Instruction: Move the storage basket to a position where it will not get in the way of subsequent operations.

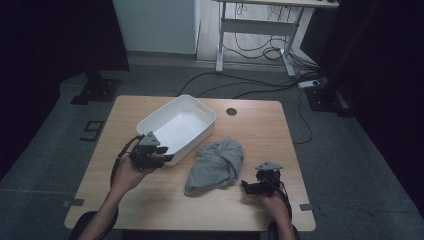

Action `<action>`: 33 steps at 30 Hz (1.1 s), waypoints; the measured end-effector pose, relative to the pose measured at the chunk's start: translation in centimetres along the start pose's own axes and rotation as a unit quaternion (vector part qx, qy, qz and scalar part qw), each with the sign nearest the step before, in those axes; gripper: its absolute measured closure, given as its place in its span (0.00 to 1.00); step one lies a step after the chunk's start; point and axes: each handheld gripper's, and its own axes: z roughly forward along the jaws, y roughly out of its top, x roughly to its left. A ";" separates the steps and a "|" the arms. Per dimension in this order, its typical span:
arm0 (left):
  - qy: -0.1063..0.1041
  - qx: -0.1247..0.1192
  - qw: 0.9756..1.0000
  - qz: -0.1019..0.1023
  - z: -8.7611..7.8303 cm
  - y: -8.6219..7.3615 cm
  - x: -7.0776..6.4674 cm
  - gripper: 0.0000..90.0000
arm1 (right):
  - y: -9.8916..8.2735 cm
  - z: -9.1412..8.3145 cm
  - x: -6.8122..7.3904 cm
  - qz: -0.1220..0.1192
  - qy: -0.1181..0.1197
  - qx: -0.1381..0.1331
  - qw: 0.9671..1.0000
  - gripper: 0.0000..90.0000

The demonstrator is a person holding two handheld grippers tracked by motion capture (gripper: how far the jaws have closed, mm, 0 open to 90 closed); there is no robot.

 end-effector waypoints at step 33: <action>0.016 0.050 0.999 -0.016 3.1 0.0 1.8 0.92 | 0.0 0.0 0.0 0.000 0.000 0.000 1.000 0.00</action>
